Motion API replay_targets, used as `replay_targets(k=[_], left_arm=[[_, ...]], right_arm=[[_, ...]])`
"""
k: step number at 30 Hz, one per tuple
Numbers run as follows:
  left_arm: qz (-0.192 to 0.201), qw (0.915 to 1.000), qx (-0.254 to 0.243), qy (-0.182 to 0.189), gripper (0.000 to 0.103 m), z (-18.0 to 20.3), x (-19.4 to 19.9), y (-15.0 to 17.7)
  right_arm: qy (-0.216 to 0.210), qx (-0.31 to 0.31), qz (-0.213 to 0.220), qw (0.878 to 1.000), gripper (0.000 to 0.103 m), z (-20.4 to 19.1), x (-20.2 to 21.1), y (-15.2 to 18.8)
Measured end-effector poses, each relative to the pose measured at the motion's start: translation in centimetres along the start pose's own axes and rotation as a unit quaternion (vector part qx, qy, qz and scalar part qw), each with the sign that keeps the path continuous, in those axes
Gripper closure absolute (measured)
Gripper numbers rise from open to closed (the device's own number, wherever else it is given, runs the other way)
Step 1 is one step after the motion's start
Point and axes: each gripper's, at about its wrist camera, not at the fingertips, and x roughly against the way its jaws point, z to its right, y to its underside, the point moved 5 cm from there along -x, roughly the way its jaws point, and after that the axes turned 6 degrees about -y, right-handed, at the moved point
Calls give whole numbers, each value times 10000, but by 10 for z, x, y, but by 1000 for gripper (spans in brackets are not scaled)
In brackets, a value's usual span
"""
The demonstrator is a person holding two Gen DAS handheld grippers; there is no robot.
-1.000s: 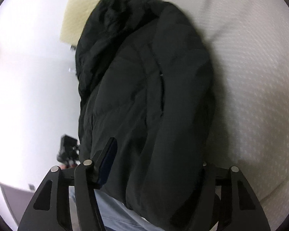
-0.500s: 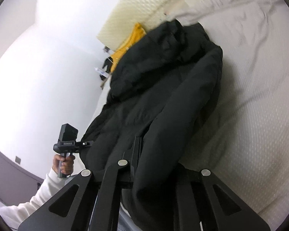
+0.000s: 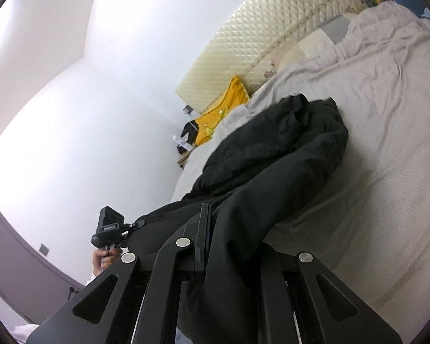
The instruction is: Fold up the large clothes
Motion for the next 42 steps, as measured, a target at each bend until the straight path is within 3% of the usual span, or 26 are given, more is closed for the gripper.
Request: replay_targets(k=[13, 18, 22, 31, 36, 42], left_arm=[[134, 9994, -323, -36, 96, 40, 103, 75], [-34, 9996, -276, -92, 96, 43, 113, 118], [-43, 9997, -190, -125, 96, 36, 114, 128], [-109, 9992, -193, -343, 94, 41, 83, 78], [-254, 9981, 147, -533, 93, 33, 51, 30], [-284, 9937, 707, -820, 93, 15, 17, -30]], right_arm=[[-271, 481, 160, 9983, 97, -89, 59, 65], [-125, 420, 3, 9990, 97, -102, 81, 93], [-4, 359, -133, 9993, 97, -106, 84, 107], [-231, -112, 109, 9996, 96, -82, 71, 68], [-266, -876, 307, 9953, 96, -38, 49, 24], [45, -1216, 347, 9920, 96, -2, 11, -35]])
